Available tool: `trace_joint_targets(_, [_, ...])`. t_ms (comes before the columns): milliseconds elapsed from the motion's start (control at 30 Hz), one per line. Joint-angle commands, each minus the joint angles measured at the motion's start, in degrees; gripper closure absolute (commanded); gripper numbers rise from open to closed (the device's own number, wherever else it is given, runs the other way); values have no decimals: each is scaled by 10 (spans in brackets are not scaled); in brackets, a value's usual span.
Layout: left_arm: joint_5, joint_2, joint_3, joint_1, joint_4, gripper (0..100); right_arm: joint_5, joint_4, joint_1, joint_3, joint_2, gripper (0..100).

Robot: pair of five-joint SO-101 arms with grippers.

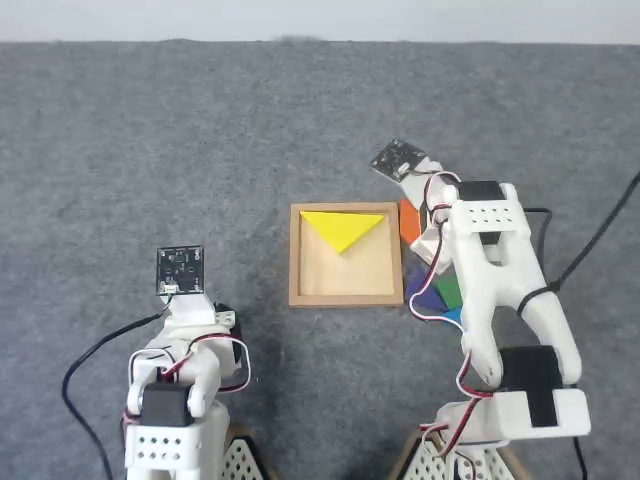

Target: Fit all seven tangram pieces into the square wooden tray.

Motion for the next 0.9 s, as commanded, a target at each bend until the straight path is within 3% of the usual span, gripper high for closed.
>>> trace_joint_targets(0, [-9,-11,-7,-4,3,986,-11,-17,3,-37,-36,715])
trace_joint_targets(100, [-9,-11,-7,-4,3,986,-15,-16,-7,-73,-7,672])
trace_joint_targets(433, [-9,-11,-7,-4,3,986,-12,-10,10,-257,228,674])
trace_joint_targets(633, [-9,-11,-7,-4,3,986,-8,-10,13,-302,295,676])
trace_joint_targets(867, [-9,-11,-7,-4,3,986,-8,11,65,-330,331,677])
